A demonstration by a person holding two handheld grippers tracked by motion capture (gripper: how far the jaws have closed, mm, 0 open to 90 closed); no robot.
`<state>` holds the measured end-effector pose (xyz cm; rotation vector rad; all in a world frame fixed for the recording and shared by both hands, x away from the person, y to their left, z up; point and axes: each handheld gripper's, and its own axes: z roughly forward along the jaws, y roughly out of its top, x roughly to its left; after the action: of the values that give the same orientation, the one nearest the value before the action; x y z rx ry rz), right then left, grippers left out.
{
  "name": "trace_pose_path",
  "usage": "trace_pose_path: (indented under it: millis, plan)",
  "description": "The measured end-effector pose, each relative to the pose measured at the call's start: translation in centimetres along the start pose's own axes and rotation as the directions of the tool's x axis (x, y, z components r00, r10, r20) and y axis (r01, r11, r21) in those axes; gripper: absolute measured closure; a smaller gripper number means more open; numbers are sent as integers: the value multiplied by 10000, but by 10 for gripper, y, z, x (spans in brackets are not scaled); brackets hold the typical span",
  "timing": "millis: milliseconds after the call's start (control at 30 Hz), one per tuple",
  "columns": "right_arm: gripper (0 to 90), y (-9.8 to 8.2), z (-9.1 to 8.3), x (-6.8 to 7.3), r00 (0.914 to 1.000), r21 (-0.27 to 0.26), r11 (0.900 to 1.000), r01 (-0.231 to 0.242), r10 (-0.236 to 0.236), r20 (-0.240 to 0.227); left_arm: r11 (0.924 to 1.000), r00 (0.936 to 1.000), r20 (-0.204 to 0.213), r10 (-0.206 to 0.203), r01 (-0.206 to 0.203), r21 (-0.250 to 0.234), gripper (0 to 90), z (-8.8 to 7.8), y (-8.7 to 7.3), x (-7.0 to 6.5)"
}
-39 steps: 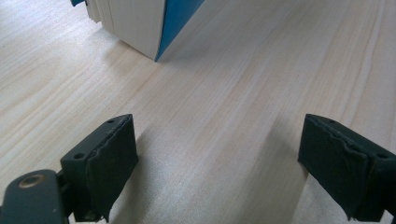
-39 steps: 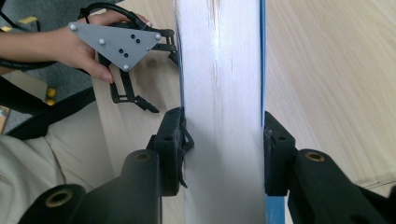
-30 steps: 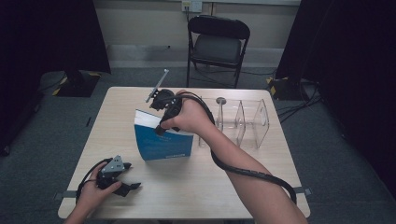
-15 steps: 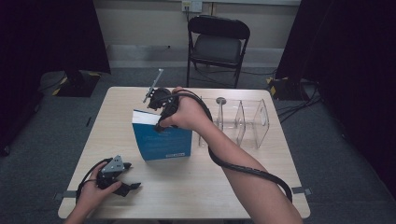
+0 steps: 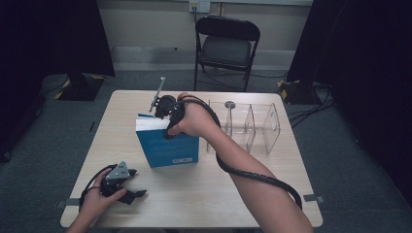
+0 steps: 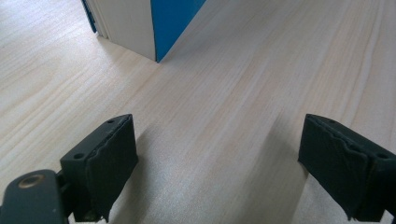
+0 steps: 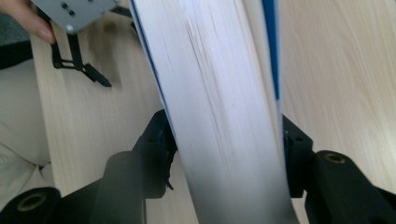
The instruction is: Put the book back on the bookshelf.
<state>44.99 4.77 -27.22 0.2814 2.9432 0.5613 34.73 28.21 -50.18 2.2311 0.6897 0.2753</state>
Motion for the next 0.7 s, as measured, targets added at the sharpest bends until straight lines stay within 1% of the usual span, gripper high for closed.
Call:
trace_pose_path:
  millis: [33,67,100,167,200,233,267,333,367,400,433,533,600,633,700]
  plan:
    - [505,-1,2,0,10000,31,10000,-7,7,0,10000,10000,-30,87,-87,19,107,0,0,1]
    - [514,-2,2,0,9999,56,9999,108,-108,-32,10000,10000,-30,87,-87,19,107,0,0,1]
    - [518,-2,2,0,10000,51,10000,79,-79,-43,9999,9999,-49,144,-144,15,107,0,0,1]
    - [550,-1,2,2,10000,110,9999,12,-11,-86,9999,9999,-27,136,-136,-52,106,0,0,1]
    - [570,-1,2,3,9999,142,9999,-29,31,-147,10000,10000,5,43,-43,-45,105,1,0,1]
    - [586,-1,1,4,9992,152,9994,-317,320,-231,10000,10000,0,66,-66,-58,105,1,0,1]
    - [597,-1,0,7,9991,91,9991,-411,412,-103,10000,10000,5,73,-73,-62,104,1,0,1]
    - [603,-1,0,9,9959,56,9959,-898,897,150,9999,10000,27,69,-69,-74,103,1,0,1]
    - [604,-1,0,10,9955,65,9956,-930,928,167,10000,10000,26,69,-69,-67,103,1,0,1]
    - [605,-1,-1,11,9942,141,9942,-1063,1061,154,10000,10000,19,74,-73,-64,103,1,0,1]
    - [607,-1,-2,12,9919,268,9916,-1269,1267,80,10000,10000,2,90,-90,23,103,0,1,1]
    - [611,-6,-7,12,9861,419,9858,-1626,1639,-287,10000,10000,25,77,-77,19,101,1,1,2]
    - [611,-12,-12,14,9778,560,9791,-1954,1989,-656,9999,9999,4,113,-113,19,101,1,1,2]
    - [611,-14,-13,15,9770,578,9788,-1965,2004,-731,9998,9998,-46,192,-192,32,101,0,1,3]
    - [609,-20,-17,19,9750,680,9776,-1994,2049,-864,9998,9997,-63,220,-220,30,101,1,2,3]
